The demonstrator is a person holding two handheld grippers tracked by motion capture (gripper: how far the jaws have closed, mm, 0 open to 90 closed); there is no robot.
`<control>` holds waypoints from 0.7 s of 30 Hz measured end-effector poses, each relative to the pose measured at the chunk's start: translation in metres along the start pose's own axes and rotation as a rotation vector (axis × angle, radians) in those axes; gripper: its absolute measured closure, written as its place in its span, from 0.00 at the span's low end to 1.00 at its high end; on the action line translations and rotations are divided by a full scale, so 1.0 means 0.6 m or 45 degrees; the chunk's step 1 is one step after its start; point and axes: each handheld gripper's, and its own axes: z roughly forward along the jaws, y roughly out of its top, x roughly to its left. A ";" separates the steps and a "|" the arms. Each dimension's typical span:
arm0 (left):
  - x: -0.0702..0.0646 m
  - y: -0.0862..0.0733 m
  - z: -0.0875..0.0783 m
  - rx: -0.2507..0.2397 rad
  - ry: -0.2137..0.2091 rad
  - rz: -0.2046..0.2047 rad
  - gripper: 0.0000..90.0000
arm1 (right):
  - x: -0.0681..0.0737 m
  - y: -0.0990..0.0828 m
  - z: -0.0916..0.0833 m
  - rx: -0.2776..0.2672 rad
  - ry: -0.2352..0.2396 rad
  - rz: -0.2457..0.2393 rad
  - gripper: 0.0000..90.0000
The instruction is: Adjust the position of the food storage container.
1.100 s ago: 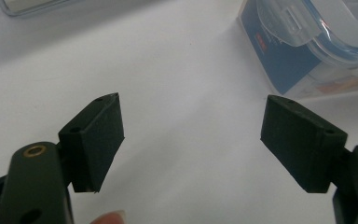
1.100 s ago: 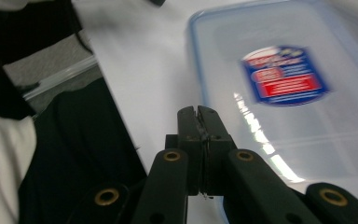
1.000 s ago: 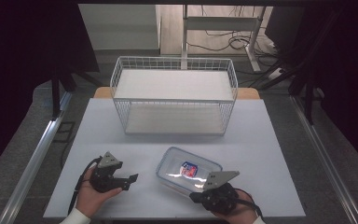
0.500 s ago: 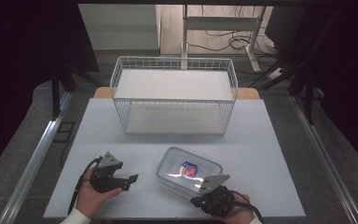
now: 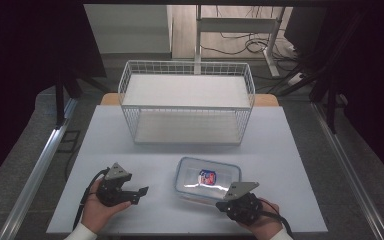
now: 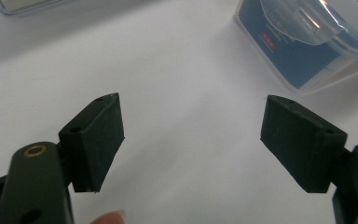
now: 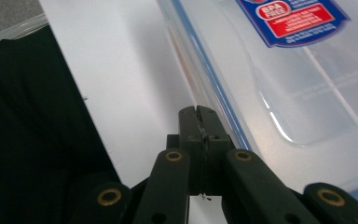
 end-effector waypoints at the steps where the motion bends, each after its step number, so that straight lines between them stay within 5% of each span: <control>1: 0.000 0.000 0.000 0.001 0.000 0.001 0.24 | -0.003 -0.001 -0.001 -0.001 -0.008 0.002 0.99; 21: -0.001 0.000 0.001 0.001 -0.008 0.006 0.24 | -0.039 -0.014 -0.012 -0.036 -0.062 0.067 0.99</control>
